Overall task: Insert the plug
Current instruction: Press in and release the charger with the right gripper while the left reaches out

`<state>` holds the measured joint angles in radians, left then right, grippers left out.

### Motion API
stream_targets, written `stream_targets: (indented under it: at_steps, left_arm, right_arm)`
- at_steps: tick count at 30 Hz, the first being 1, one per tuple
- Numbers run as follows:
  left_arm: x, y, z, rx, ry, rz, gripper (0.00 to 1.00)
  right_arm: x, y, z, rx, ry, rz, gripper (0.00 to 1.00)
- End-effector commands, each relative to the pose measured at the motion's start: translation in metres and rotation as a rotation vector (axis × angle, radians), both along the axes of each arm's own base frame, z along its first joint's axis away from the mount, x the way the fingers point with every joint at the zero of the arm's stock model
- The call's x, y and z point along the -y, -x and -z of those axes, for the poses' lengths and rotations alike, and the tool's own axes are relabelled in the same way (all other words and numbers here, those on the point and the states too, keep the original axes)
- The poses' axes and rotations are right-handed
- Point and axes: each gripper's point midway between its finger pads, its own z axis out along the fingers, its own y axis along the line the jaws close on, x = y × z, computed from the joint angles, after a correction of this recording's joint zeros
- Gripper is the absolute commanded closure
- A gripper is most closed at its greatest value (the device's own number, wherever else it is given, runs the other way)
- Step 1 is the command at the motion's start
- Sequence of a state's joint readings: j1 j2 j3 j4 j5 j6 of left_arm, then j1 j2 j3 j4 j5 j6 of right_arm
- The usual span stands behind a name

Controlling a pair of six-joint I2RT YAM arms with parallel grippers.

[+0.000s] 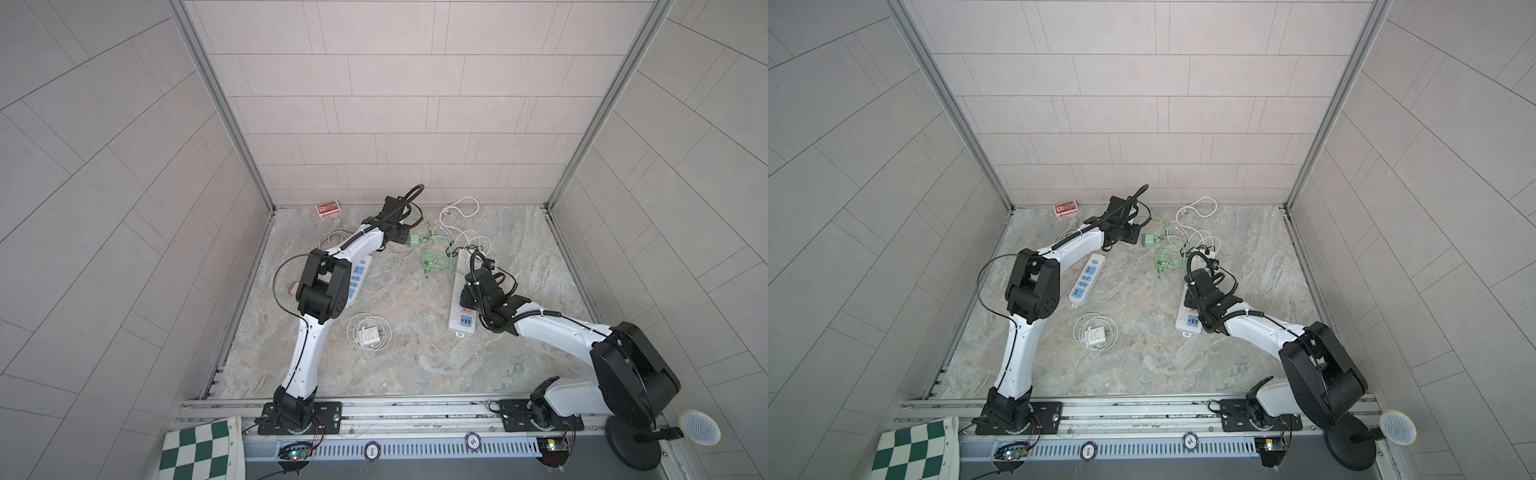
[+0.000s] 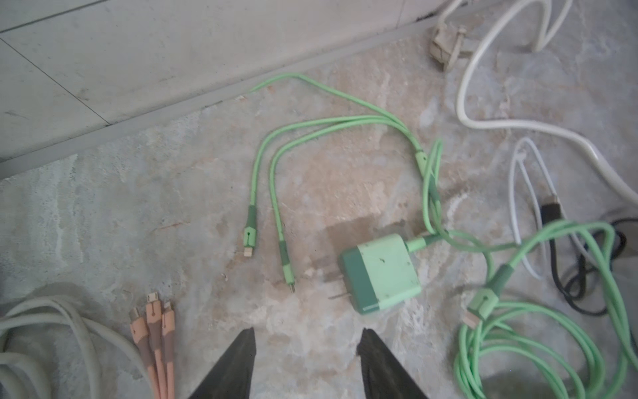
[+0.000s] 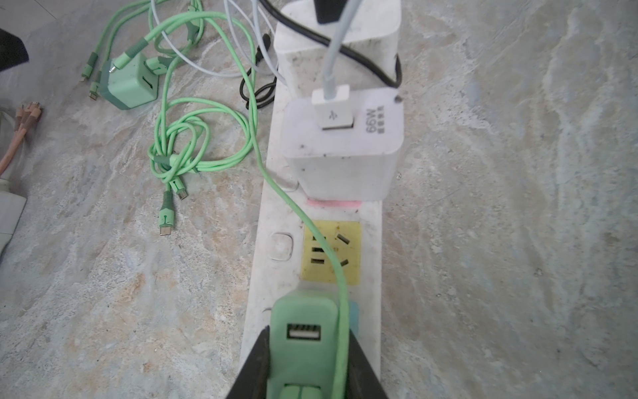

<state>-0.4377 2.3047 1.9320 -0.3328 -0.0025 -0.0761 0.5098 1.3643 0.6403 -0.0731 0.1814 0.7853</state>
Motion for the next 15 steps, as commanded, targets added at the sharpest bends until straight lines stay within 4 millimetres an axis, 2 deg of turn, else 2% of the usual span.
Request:
stream_targets:
  at_steps: [1, 4, 8, 15]
  left_arm:
    - [0.011, -0.020, -0.008, 0.033, 0.076, -0.031, 0.45]
    - [0.017, -0.034, 0.004, 0.002, 0.073, -0.048, 0.46]
    - [0.024, -0.041, 0.023, -0.053, 0.065, -0.044, 0.47]
    - [0.020, -0.032, 0.050, -0.137, 0.020, -0.048, 0.47]
  right_arm:
    - [0.022, 0.057, 0.049, -0.253, 0.082, -0.022, 0.67]
    - [0.023, 0.058, 0.045, -0.245, 0.080, -0.023, 0.65]
    - [0.024, 0.059, 0.036, -0.226, 0.077, -0.025, 0.64]
    - [0.025, 0.059, 0.026, -0.200, 0.071, -0.027, 0.61]
